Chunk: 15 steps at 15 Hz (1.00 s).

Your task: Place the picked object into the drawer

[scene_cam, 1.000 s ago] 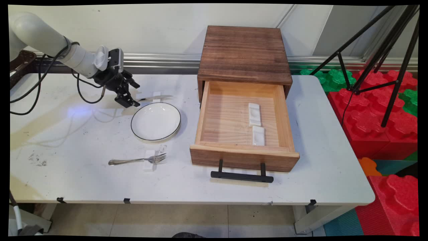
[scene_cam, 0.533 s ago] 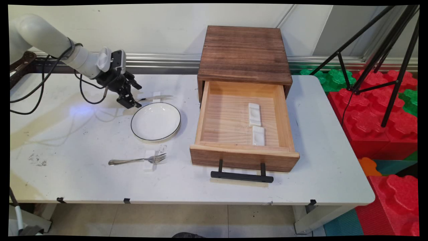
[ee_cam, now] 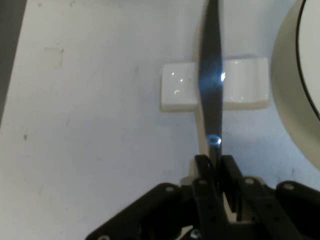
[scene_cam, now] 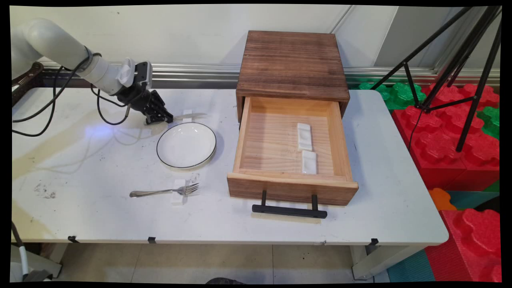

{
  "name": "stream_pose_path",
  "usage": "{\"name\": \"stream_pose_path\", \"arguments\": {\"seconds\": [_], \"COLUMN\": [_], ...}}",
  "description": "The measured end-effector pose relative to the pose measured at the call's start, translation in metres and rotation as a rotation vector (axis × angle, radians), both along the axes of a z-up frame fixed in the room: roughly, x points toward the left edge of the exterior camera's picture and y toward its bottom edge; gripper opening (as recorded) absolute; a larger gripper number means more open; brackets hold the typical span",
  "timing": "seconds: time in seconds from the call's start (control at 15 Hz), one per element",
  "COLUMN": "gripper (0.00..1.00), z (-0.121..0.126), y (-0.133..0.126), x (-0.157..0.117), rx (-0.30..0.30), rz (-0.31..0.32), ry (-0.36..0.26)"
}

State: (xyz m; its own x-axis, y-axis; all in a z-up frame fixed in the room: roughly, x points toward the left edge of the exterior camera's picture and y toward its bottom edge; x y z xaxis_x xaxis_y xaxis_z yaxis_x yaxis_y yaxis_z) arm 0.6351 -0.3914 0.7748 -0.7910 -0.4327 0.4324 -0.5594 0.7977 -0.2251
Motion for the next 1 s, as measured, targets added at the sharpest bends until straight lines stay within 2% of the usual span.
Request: {"name": "stream_pose_path", "arguments": {"seconds": [0.53, 1.0], "gripper": [0.00, 0.00], "z": [0.003, 0.033], "y": [0.001, 0.017], "x": [0.001, -0.002], "rx": [0.009, -0.015], "rz": [0.008, 0.028], "ry": [0.007, 0.046]}}
